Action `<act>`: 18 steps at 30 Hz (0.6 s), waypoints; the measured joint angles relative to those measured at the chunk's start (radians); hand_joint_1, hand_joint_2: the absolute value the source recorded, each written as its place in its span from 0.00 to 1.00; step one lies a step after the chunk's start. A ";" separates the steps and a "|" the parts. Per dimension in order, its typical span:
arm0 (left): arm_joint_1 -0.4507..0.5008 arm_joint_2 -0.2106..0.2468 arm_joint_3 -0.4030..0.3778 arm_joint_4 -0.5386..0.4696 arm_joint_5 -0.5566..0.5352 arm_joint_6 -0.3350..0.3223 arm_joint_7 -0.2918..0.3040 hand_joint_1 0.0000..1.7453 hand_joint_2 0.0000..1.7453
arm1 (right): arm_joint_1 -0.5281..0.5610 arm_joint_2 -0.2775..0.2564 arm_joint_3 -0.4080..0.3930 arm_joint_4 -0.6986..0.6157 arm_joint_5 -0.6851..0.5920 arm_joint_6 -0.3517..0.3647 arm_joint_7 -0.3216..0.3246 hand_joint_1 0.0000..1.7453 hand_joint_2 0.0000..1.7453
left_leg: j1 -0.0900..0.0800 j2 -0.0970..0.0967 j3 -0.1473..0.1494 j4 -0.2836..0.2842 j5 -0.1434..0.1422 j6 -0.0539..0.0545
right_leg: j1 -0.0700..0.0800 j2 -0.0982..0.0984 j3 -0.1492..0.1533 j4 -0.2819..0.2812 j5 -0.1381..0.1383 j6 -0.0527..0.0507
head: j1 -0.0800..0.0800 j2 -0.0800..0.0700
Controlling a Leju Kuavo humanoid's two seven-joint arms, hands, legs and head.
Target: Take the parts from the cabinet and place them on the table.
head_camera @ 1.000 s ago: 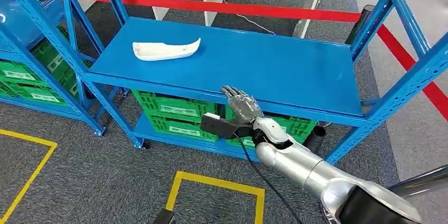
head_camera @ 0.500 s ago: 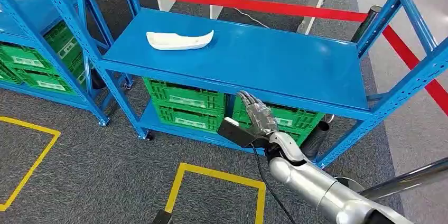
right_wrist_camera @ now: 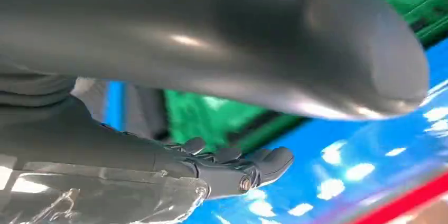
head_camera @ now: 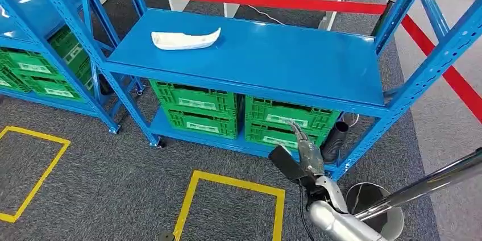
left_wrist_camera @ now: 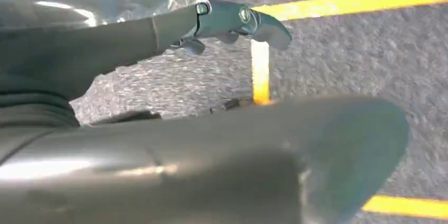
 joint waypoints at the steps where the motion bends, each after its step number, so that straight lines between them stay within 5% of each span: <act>1: 0.001 0.003 0.004 0.000 0.010 0.008 -0.006 0.00 0.00 | 0.020 0.000 -0.016 0.011 -0.041 -0.019 -0.015 0.00 0.00 | -0.001 -0.002 0.045 -0.077 0.010 0.007 | 0.000 -0.001 -0.002 0.002 0.002 0.003 | 0.000 0.000; 6: 0.014 0.010 0.007 0.000 0.051 0.028 -0.024 0.00 0.00 | 0.098 0.012 -0.049 0.149 -0.266 -0.033 -0.143 0.00 0.00 | -0.008 -0.001 0.041 -0.110 0.024 0.040 | 0.001 0.000 -0.013 -0.002 0.023 0.038 | 0.000 0.000; 8: 0.010 0.012 0.007 -0.001 0.061 0.033 -0.025 0.00 0.00 | 0.112 0.025 -0.049 0.223 -0.350 0.013 -0.136 0.00 0.00 | -0.004 0.002 0.033 -0.115 0.038 0.053 | -0.002 0.003 -0.028 0.044 -0.039 0.046 | 0.008 0.000; 10: 0.009 0.013 0.007 -0.001 0.062 0.038 -0.021 0.00 0.00 | 0.128 0.046 -0.049 0.313 -0.456 0.100 -0.081 0.00 0.00 | -0.005 0.002 0.016 -0.114 0.047 0.057 | -0.004 0.004 -0.086 0.202 -0.135 0.053 | 0.014 0.000; 12: 0.008 0.017 0.006 -0.001 0.060 0.038 -0.004 0.00 0.00 | 0.158 0.070 -0.050 0.394 -0.566 0.235 0.022 0.00 0.00 | -0.006 0.002 0.001 -0.112 0.055 0.056 | -0.005 0.004 -0.111 0.297 -0.166 0.056 | 0.014 0.000; 14: 0.004 0.021 0.004 -0.001 0.048 0.033 0.016 0.00 0.00 | 0.183 0.089 -0.050 0.454 -0.634 0.365 0.117 0.00 0.00 | -0.006 0.002 -0.011 -0.105 0.060 0.052 | -0.005 0.004 -0.056 0.217 -0.119 0.055 | 0.016 0.000; 16: -0.011 0.022 0.002 -0.002 0.032 0.024 0.039 0.00 0.00 | 0.185 0.108 -0.050 0.505 -0.680 0.481 0.216 0.00 0.00 | -0.005 0.003 -0.020 -0.094 0.061 0.044 | -0.008 0.002 0.056 0.023 -0.044 0.053 | 0.017 0.000; 17: -0.022 0.024 0.000 -0.002 0.024 0.022 0.052 0.00 0.00 | 0.183 0.122 -0.050 0.530 -0.703 0.524 0.259 0.00 0.00 | -0.013 0.004 -0.027 -0.089 0.062 0.037 | -0.004 0.003 0.071 -0.011 -0.066 0.045 | 0.017 0.000; 18: -0.032 0.025 -0.003 -0.003 0.017 0.022 0.066 0.00 0.00 | 0.183 0.132 -0.050 0.549 -0.723 0.546 0.289 0.00 0.00 | -0.013 0.004 -0.031 -0.087 0.066 0.030 | -0.003 0.007 0.065 -0.012 -0.057 0.031 | 0.015 0.000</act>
